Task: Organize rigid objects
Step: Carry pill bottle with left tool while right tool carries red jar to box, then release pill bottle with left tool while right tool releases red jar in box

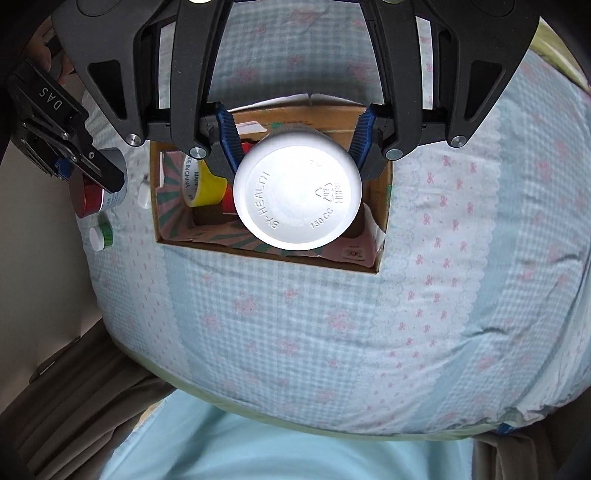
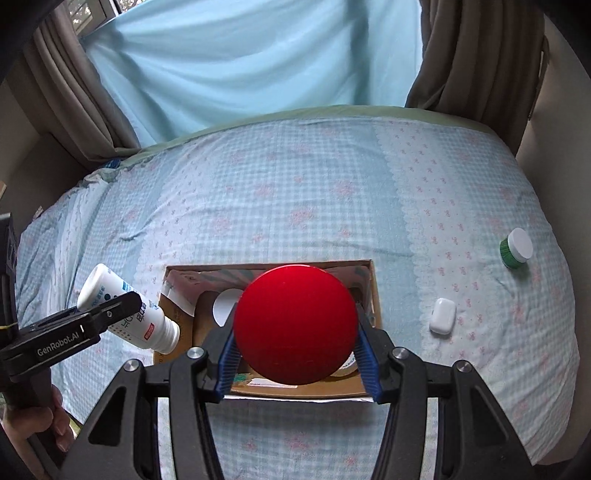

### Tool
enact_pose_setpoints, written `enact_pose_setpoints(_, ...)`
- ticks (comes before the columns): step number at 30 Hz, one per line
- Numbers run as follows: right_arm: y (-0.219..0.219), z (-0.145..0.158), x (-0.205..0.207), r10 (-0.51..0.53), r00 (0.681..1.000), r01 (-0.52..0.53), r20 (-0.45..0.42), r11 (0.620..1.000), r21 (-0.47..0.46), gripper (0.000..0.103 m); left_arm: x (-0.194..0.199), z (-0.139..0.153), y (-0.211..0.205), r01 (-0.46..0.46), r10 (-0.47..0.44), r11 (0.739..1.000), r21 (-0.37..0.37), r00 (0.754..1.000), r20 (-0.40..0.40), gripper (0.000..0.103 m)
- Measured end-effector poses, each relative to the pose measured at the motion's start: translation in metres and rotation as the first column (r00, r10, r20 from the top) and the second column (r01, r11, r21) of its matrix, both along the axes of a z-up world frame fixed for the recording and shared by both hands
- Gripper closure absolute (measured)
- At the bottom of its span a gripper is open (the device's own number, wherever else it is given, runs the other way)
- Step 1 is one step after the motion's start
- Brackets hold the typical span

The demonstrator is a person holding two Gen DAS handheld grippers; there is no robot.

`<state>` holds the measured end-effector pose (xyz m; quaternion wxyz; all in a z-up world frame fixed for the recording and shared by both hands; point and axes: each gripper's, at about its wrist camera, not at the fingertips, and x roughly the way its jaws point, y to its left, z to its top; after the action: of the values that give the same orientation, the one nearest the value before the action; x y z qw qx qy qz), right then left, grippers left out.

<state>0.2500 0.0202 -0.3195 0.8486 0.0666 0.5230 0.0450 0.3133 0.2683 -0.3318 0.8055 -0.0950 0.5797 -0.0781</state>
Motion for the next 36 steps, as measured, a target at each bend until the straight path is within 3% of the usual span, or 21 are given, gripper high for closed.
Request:
enact_pose_setpoints(13, 0.044, -0.105, 0.030, 0.211, 0.955, -0.219, -0.207, 0.975, -0.016, 0.053, 0.036, -0.087, -0.006, 0.072, -0.057, 0.992, 0.102, 0.988, -0.146, 0.056)
enact_pose_setpoints(22, 0.057, -0.142, 0.036, 0.302, 0.924, -0.301, -0.236, 0.953, 0.040, 0.053, 0.057, -0.107, -0.021, 0.146, -0.115, 0.969, 0.201, 0.980, -0.161, 0.056)
enact_pose_setpoints(26, 0.068, -0.152, 0.035, 0.357, 0.898, -0.355, -0.256, 0.933, 0.054, 0.053, 0.062, -0.114, -0.022, 0.162, -0.123, 0.964, 0.209, 0.975, -0.187, 0.056)
enact_pose_setpoints(27, 0.070, -0.154, 0.035, 0.367, 0.892, -0.364, -0.264, 0.929, 0.063, 0.053, 0.063, -0.115, -0.022, 0.163, -0.122, 0.965, 0.206, 0.973, -0.196, 0.055)
enact_pose_setpoints(29, 0.074, -0.157, 0.033, 0.379, 0.882, -0.372, -0.280, 0.925, 0.077, 0.052, 0.063, -0.112, -0.019, 0.159, -0.122, 0.969, 0.188, 0.973, -0.195, 0.029)
enact_pose_setpoints(30, 0.075, -0.157, 0.030, 0.384, 0.880, -0.375, -0.279, 0.923, 0.086, 0.043, 0.063, -0.108, -0.017, 0.151, -0.117, 0.972, 0.181, 0.975, -0.187, 0.002)
enact_pose_setpoints(31, 0.075, -0.155, 0.028, 0.391, 0.881, -0.381, -0.266, 0.920, 0.091, 0.033, 0.062, -0.103, -0.014, 0.136, -0.108, 0.976, 0.171, 0.980, -0.166, 0.000)
enact_pose_setpoints(32, 0.076, -0.153, 0.025, 0.395, 0.884, -0.387, -0.250, 0.918, 0.085, 0.007, 0.061, -0.098, -0.011, 0.124, -0.099, 0.980, 0.158, 0.983, -0.156, 0.000)
enact_pose_setpoints(33, 0.075, -0.149, 0.021, 0.396, 0.890, -0.390, -0.227, 0.918, 0.072, 0.000, 0.061, -0.095, -0.008, 0.113, -0.091, 0.983, 0.145, 0.984, -0.151, 0.000)
enact_pose_setpoints(36, 0.072, -0.143, 0.013, 0.388, 0.900, -0.388, -0.196, 0.921, 0.041, 0.000, 0.057, -0.090, -0.002, 0.095, -0.071, 0.983, 0.158, 0.986, -0.152, 0.000)
